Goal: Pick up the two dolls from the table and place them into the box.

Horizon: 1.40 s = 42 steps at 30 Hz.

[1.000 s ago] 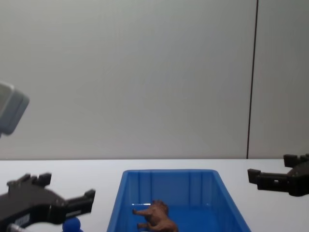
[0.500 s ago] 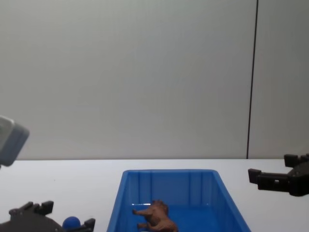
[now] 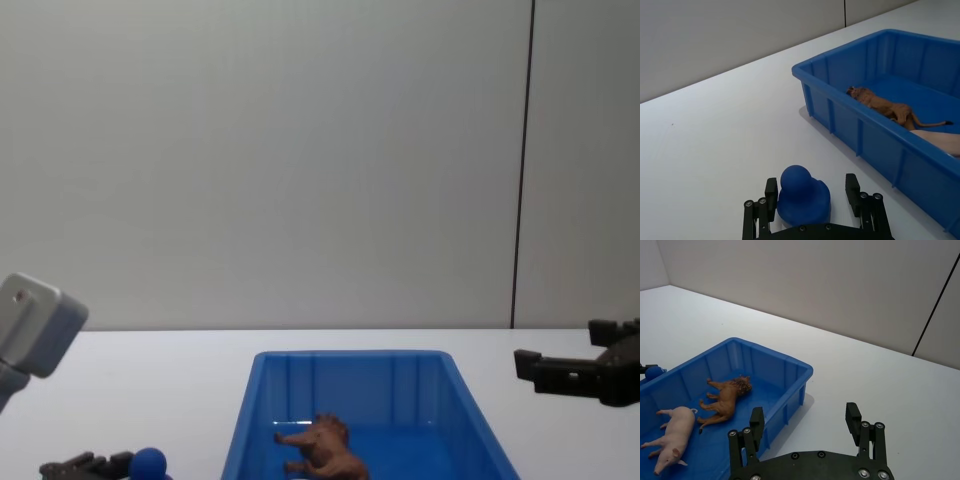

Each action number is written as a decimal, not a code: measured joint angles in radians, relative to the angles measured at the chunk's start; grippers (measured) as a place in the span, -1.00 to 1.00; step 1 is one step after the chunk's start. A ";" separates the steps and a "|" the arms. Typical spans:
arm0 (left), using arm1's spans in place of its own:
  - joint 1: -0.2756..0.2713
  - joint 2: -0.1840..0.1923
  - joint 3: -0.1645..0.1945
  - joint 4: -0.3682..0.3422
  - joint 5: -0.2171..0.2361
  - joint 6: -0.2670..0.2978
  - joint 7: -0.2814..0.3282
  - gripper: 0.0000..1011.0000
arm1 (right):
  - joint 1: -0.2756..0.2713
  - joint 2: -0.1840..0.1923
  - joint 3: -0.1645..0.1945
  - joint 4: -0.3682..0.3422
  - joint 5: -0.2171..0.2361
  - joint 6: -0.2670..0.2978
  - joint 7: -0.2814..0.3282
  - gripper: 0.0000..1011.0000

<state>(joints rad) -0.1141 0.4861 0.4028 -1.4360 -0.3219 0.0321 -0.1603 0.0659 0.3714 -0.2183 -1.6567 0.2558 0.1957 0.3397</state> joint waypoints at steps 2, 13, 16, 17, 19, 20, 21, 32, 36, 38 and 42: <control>-0.005 -0.004 0.000 0.008 0.005 0.009 -0.004 0.67 | 0.000 0.000 0.000 0.000 0.000 0.000 0.000 0.98; -0.021 -0.014 -0.004 0.031 0.023 0.031 -0.010 0.06 | 0.000 0.000 0.000 0.000 0.000 0.000 0.000 0.98; -0.023 -0.014 -0.006 0.030 0.027 0.032 -0.010 0.00 | 0.000 0.000 0.000 0.000 0.000 0.000 0.000 0.98; -0.024 -0.014 -0.008 0.027 0.029 0.032 -0.010 -0.02 | 0.000 0.000 0.000 0.000 0.000 0.000 0.000 0.98; -0.026 -0.014 -0.011 0.019 0.032 0.029 -0.009 -0.04 | 0.000 0.000 0.000 0.000 0.000 0.000 0.000 0.98; -0.026 -0.014 -0.011 0.019 0.032 0.029 -0.009 -0.04 | 0.000 0.000 0.000 0.000 0.000 0.000 0.000 0.98; -0.028 -0.014 -0.013 0.013 0.035 0.026 -0.009 -0.06 | 0.000 0.000 0.000 0.000 0.000 0.000 0.000 0.98; -0.066 -0.033 -0.020 -0.043 0.072 0.003 -0.028 -0.20 | 0.000 0.000 0.000 0.000 0.000 0.000 0.000 0.98; -0.091 -0.055 -0.014 -0.057 0.096 -0.005 -0.054 -0.25 | 0.000 0.000 0.000 0.000 0.000 0.000 0.000 0.98; -0.104 -0.067 -0.008 -0.060 0.106 -0.009 -0.065 -0.25 | 0.000 0.000 0.000 0.000 0.000 0.000 0.000 0.98; -0.125 -0.090 0.002 -0.061 0.126 -0.018 -0.093 -0.02 | 0.000 0.000 0.000 0.000 0.000 0.000 0.000 0.98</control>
<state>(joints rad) -0.2395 0.3959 0.4050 -1.4967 -0.1961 0.0139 -0.2533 0.0659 0.3714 -0.2183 -1.6565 0.2557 0.1958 0.3397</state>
